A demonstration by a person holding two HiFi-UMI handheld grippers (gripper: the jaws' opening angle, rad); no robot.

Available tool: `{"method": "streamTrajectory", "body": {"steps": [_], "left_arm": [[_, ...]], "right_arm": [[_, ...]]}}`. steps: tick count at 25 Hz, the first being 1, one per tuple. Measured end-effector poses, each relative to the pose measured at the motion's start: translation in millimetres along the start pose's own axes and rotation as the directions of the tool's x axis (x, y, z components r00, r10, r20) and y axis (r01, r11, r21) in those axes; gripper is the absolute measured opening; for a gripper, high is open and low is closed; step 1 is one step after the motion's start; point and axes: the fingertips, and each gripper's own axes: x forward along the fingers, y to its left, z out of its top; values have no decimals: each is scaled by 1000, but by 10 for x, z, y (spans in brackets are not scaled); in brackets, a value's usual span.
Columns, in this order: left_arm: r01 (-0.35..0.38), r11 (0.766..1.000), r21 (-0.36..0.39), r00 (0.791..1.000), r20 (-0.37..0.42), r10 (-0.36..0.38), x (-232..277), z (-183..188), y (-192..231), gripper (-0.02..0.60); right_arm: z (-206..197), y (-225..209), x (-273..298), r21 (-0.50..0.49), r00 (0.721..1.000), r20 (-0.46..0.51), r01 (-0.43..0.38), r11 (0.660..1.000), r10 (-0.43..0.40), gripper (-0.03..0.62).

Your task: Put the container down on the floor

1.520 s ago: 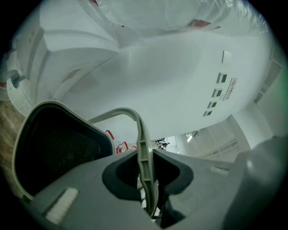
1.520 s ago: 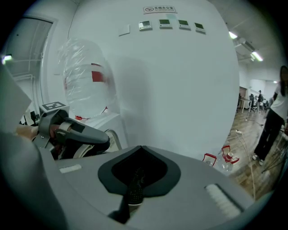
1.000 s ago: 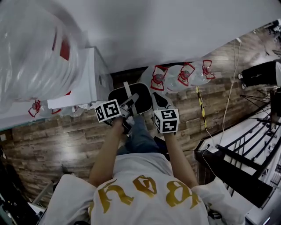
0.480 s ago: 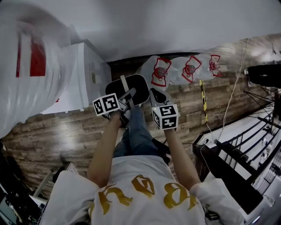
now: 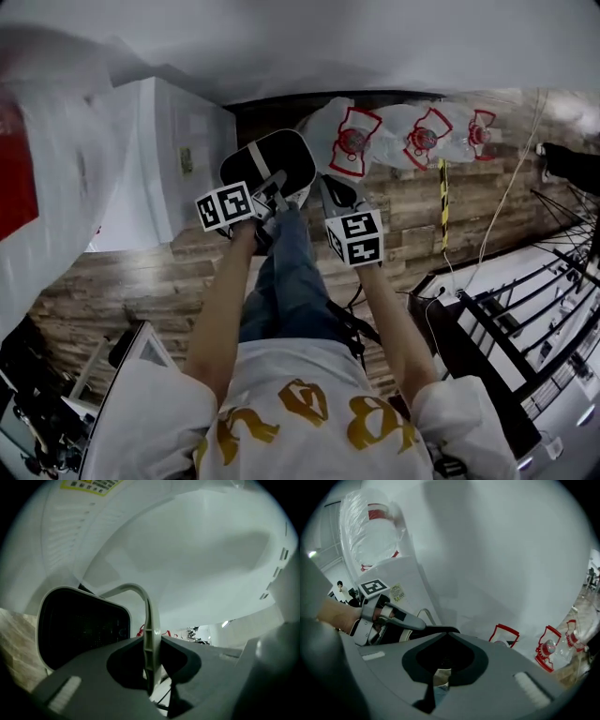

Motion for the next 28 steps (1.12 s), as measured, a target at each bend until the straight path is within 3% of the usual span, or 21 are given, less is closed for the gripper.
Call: {"method": "streamTrajectory", "body": {"steps": [6,12,18,28], "left_arm": [[-43,999,24,999,11,43,216,53,290,61],[-90,996,15,996,11,89,437,44,726,63],[-153,987,41,988,-24,154,622,-57,1178,61],[-218,974,61,975,-30,220,955,-65,1805,61]], "right_arm": [[-107,38,290,-43,998,-25,-58,997,57,27],[-365,100,699,-25,991,-51,-125,992,123,28],[-654,85,1047,-66,986,-109,-131,989,123,26],[-1126,-19,1440,-9,982,-142,-125,992,122,28]]}}
